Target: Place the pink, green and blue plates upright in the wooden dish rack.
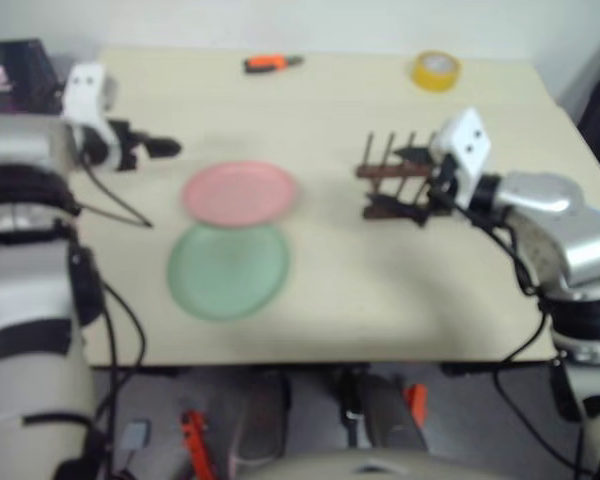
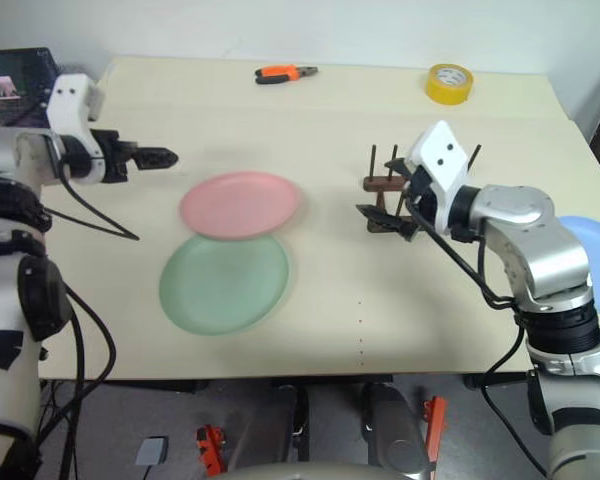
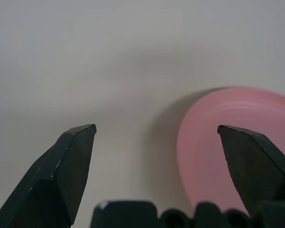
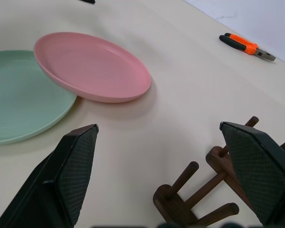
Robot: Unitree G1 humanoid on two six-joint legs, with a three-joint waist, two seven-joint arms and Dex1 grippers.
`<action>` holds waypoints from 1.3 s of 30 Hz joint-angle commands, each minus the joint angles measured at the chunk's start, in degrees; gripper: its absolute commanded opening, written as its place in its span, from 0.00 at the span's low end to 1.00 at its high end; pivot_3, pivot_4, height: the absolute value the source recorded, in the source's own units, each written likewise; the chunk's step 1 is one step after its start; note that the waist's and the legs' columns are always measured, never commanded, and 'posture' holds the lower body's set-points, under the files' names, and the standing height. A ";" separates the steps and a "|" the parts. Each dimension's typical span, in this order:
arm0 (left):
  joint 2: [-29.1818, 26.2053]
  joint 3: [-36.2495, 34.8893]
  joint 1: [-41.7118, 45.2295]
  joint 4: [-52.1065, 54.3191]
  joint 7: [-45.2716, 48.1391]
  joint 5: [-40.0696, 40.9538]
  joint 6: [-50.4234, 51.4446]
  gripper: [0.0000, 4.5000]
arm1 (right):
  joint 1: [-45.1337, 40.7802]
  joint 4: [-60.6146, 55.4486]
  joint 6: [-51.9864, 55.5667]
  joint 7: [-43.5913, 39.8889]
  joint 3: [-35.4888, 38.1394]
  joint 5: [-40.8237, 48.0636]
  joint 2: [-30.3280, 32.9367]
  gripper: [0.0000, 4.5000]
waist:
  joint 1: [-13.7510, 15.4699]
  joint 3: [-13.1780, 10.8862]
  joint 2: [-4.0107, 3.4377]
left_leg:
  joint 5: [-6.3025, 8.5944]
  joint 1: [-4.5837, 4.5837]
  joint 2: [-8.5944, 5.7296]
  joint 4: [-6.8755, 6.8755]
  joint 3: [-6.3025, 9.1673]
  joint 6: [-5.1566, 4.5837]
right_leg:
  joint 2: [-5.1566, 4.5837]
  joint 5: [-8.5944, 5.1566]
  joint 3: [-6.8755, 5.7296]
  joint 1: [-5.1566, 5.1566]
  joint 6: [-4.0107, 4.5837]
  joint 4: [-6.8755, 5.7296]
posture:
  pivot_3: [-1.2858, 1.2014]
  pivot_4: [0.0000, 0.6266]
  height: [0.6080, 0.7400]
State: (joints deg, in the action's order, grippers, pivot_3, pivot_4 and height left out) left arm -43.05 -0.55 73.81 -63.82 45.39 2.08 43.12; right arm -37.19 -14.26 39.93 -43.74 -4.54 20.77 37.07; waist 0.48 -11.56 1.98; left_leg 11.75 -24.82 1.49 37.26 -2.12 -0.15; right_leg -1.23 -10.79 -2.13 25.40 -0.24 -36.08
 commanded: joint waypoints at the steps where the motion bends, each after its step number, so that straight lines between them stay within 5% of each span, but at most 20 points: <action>1: 0.13 -0.75 2.33 -2.32 0.12 -0.22 -0.83 1.00 | -0.48 -1.26 -1.06 0.06 0.97 -0.26 0.13 0.99 | -0.16 0.00 0.00 | 0.00 0.00 0.01 0.01 0.00 0.00 | 0.01 0.00 0.00 0.00 0.00 -0.03 | 0.52 0.24 1.00; 16: 6.00 -0.84 -1.39 -4.65 -1.84 -0.65 0.08 1.00 | 1.28 -3.38 0.12 0.88 1.68 -0.30 0.75 0.99 | -0.56 0.00 0.02 | -0.01 0.05 0.12 0.77 0.09 -0.01 | 0.07 -0.03 -0.01 0.09 0.13 -0.95 | 0.52 0.24 1.00; 19: 6.13 -1.01 -1.58 -4.36 -1.59 -0.41 0.57 0.87 | 1.40 -3.60 0.39 0.91 1.83 -0.33 0.89 1.00 | -0.59 0.00 0.02 | -0.01 0.06 0.13 0.76 0.10 -0.01 | 0.08 -0.04 0.00 0.10 0.15 -0.95 | 0.52 0.24 1.00; 30: 5.85 -1.55 -1.79 -3.37 -1.52 -0.09 1.92 0.00 | 0.92 -2.90 0.06 0.90 1.52 -0.64 0.65 1.00 | -0.58 0.00 0.02 | 0.00 0.04 0.10 0.75 0.09 -0.01 | 0.06 -0.04 0.01 0.09 0.15 -0.91 | 0.52 0.24 1.00; 39: 5.05 -3.28 -1.08 -2.52 -2.27 0.77 2.47 0.00 | 0.53 -2.23 -0.52 0.53 1.01 -1.12 0.20 1.00 | -0.59 0.00 0.02 | 0.00 0.04 0.11 0.75 0.09 -0.01 | 0.07 -0.04 0.02 0.10 0.15 -0.92 | 0.52 0.24 1.00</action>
State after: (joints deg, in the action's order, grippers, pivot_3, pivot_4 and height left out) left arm -36.70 -2.99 71.48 -68.23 43.34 2.52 45.80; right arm -35.33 -15.44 40.53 -43.30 -4.51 19.48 37.28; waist -0.12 -11.56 2.00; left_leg 11.74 -24.77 1.60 38.00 -2.03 -0.16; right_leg -1.16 -10.84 -2.11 25.50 -0.08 -37.00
